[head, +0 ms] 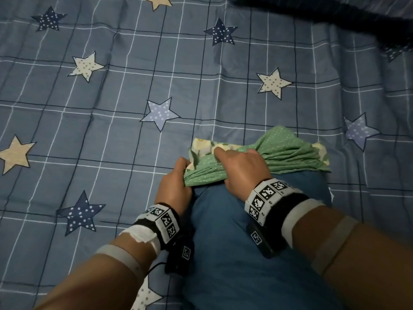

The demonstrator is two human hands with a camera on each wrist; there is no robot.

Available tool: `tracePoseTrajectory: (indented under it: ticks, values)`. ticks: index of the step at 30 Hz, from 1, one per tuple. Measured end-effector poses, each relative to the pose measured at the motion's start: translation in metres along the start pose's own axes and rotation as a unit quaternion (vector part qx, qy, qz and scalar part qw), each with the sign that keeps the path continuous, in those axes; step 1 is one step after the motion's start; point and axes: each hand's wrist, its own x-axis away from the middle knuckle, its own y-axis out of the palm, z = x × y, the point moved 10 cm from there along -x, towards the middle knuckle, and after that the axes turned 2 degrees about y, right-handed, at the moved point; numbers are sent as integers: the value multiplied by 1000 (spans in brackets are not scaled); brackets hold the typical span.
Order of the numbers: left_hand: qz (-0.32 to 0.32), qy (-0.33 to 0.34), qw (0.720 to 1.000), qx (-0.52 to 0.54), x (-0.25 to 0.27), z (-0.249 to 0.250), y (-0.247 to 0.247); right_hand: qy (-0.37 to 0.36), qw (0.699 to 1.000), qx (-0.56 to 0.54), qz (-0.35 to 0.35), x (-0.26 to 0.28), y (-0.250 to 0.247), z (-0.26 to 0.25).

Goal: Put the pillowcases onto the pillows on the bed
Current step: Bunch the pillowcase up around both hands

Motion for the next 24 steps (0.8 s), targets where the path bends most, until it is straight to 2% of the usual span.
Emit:
tracePoseTrajectory:
  ticks: [3, 6, 10, 13, 18, 20, 22, 24]
  values:
    - [-5, 8, 1000, 5, -6, -2, 2, 1, 999, -16, 30, 6, -4, 3]
    - [9, 25, 996, 85, -14, -5, 3, -2, 999, -19, 32, 9, -6, 6]
    - [35, 6, 955, 295, -26, 4, -6, 14, 1000, -20, 21, 12, -9, 15]
    - [16, -16, 934, 356, -33, 15, -8, 35, 999, -24, -1, 11, -12, 25]
    - [-32, -84, 939, 331, -38, 8, 4, 56, 997, -52, -12, 12, -11, 30]
    - [-21, -76, 958, 277, -41, 11, 4, 51, 998, -25, 40, 16, -25, 25]
    - [-4, -69, 969, 239, -42, 15, 2, 15, 992, 5, 124, 22, -48, 12]
    - [13, -70, 973, 221, -43, 16, 1, -57, 990, -10, 129, 28, -50, -8]
